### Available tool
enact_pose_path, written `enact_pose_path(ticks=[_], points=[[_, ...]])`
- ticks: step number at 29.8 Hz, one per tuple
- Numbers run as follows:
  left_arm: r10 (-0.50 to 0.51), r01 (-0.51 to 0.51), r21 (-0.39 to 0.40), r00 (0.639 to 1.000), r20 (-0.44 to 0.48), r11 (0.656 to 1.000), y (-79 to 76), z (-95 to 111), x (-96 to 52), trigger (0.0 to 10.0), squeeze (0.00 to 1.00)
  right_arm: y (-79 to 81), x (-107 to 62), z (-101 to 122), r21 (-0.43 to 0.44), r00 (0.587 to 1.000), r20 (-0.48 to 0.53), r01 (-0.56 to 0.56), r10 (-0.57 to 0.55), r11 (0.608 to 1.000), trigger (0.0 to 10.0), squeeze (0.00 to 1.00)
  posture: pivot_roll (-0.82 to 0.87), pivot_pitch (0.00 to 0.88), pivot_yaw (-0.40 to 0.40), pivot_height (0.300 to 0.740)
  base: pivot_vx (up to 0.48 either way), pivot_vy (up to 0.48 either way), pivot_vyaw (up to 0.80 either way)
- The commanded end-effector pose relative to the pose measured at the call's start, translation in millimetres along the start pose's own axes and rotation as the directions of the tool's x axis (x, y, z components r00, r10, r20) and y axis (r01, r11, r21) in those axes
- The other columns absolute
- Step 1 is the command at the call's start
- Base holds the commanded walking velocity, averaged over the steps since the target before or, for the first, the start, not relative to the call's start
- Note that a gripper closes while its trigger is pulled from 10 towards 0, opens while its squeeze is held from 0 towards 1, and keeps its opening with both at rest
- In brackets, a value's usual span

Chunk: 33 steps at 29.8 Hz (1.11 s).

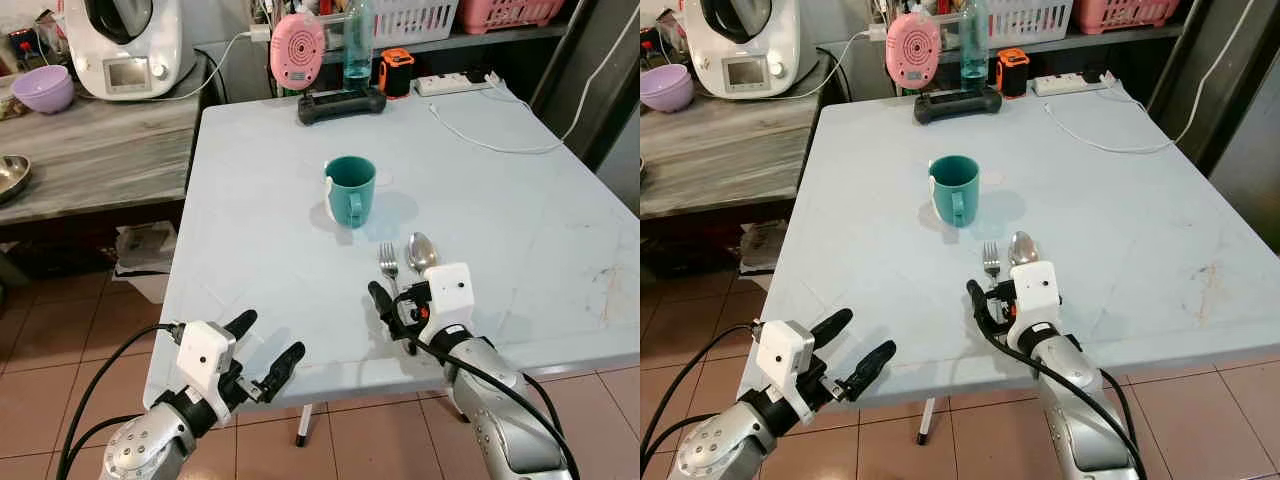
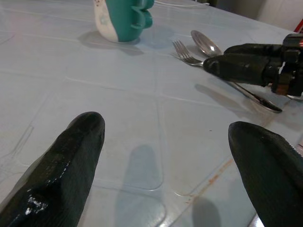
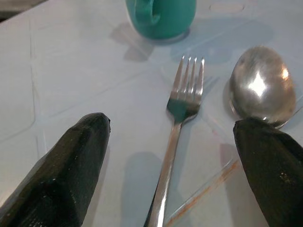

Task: Setting the table

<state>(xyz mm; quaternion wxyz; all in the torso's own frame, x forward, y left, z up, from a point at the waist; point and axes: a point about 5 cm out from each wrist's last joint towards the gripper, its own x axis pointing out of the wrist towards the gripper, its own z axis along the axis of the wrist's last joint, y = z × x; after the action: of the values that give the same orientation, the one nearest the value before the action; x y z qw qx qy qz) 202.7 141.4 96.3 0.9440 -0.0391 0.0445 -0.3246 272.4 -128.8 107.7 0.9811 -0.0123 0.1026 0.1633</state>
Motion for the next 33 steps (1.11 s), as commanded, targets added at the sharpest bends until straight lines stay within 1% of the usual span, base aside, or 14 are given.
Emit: enact_pose_path(ticks=[1,3,4,5,6,9,13,18,22,26,31,33], points=[[-0.009,0.009,0.006,1.0,-0.005,1.0,0.7,1,-2.4,10.0,0.0,2.9,0.7,-3,0.006,0.999,-0.037,-0.016,0.016,1.0,10.0,0.0,-0.1,0.105,0.081,0.74,0.0,0.0,0.0],[-0.015,0.015,0.006,1.0,-0.007,1.0,-0.1,0,-2.2,10.0,0.0,2.2,0.3,-6,0.013,0.998,-0.057,-0.018,0.019,1.0,10.0,0.0,-0.1,0.105,0.08,0.74,0.0,0.0,0.0],[-0.018,0.018,0.005,1.0,-0.007,1.0,-0.4,0,-2.1,10.0,0.0,2.2,0.2,-7,0.02,0.998,-0.065,-0.021,0.023,1.0,6.3,0.0,-0.1,0.105,0.08,0.74,0.0,0.0,0.0],[-0.022,0.022,0.001,1.0,-0.008,1.0,-0.7,0,-1.9,10.0,0.0,0.7,0.2,-9,0.022,0.997,-0.08,-0.012,0.014,1.0,3.9,0.0,-0.1,0.105,0.08,0.74,0.0,0.0,0.0],[-0.024,0.024,0.001,1.0,-0.008,1.0,-0.7,0,-1.6,10.0,0.0,0.1,0.5,-9,0.022,0.996,-0.085,-0.009,0.01,1.0,0.0,0.0,-0.11,0.103,0.079,0.74,0.0,0.0,0.0],[-0.033,0.033,0.001,0.999,-0.007,0.999,-0.8,0,-0.9,10.0,0.0,0.7,1.5,-9,0.025,0.995,-0.101,-0.018,0.02,1.0,0.0,0.0,-0.11,0.102,0.08,0.74,0.0,0.0,0.0],[-0.056,0.056,0.006,0.998,-0.006,0.998,-2.4,3,1.1,10.0,0.0,2.0,5.3,-6,0.068,0.994,-0.108,-0.017,0.024,0.998,0.0,0.0,-0.11,0.101,0.078,0.74,0.0,0.0,0.0],[-0.064,0.065,0.013,0.998,-0.01,0.998,-2.5,8,-0.2,10.0,0.0,4.4,7.4,-6,0.073,0.989,-0.138,-0.037,0.047,0.997,0.0,0.0,-0.11,0.097,0.078,0.74,0.0,0.0,0.0],[-0.061,0.062,0.01,0.998,-0.009,0.998,-2.3,9,-2.0,10.0,0.0,9.0,6.6,-4,0.079,0.988,-0.138,-0.058,0.069,0.995,0.0,0.0,-0.1,0.096,0.079,0.74,0.0,0.0,0.0],[-0.059,0.059,0.005,0.998,-0.011,0.998,-2.1,9,-3.4,10.0,0.0,10.7,6.7,-2,0.089,0.987,-0.138,-0.071,0.083,0.993,0.0,0.0,-0.1,0.096,0.08,0.74,0.0,0.0,0.0],[-0.06,0.06,0.004,0.998,-0.022,0.998,-0.6,9,-5.1,10.0,0.0,12.8,5.8,-3,0.095,0.981,-0.166,-0.09,0.105,0.991,0.0,0.0,-0.1,0.096,0.08,0.74,0.0,0.0,0.0],[-0.082,0.081,-0.012,0.996,-0.03,0.997,-0.8,6,-5.6,10.0,0.0,13.9,5.2,-5,0.094,0.977,-0.18,-0.096,0.112,0.991,0.0,0.0,-0.1,0.096,0.08,0.74,0.0,0.0,0.0]])
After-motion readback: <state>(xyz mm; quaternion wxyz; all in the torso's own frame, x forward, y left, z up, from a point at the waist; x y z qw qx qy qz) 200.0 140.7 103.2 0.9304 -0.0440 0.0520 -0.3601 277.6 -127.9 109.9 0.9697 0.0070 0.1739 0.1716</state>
